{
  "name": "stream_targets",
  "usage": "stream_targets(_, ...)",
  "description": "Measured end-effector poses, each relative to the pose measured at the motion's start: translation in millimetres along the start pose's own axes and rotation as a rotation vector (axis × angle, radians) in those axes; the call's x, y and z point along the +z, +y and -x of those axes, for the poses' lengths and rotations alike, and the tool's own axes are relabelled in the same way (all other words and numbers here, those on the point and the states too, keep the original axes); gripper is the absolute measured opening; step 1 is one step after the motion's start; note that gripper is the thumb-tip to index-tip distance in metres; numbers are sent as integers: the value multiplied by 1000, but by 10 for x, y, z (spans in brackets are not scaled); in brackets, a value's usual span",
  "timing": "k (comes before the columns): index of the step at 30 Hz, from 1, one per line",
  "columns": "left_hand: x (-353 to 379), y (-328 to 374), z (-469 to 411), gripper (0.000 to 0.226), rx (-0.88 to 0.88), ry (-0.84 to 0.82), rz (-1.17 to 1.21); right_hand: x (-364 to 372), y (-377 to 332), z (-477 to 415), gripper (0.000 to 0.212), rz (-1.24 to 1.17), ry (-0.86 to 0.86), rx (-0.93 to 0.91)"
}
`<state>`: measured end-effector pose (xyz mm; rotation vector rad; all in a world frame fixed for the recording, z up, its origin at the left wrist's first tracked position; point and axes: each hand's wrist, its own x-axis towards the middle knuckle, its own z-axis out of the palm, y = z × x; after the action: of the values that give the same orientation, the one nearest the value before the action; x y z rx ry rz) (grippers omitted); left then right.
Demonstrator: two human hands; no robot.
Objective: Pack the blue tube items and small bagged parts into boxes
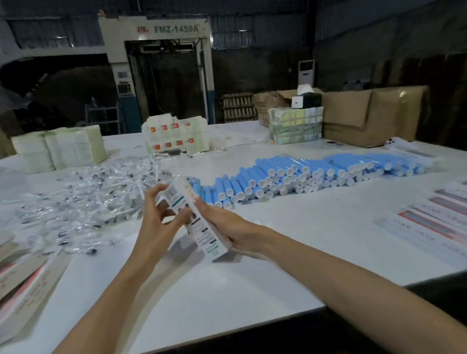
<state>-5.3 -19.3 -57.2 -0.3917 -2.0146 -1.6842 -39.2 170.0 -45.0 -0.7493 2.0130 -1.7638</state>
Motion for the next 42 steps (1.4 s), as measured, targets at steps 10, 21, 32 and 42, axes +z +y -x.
stream_targets(10, 78, -162, 141, 69, 123, -259, -502, -857, -268, 778, 51, 646, 326, -88)
stream_targets(21, -13, -286, 79, 34, 307, -374, -655, -2598, -230, 2246, 50, 1599, 871, 403)
stream_targets(32, -5, -230, 103, 34, 284, -400, -672, -2957, -6, 2965, 47, 1713, 1029, 632)
stream_targets(42, -26, -170, 135, 33, 254, -401, -672, -2673, -65, 2692, 32, 1726, 1179, 571)
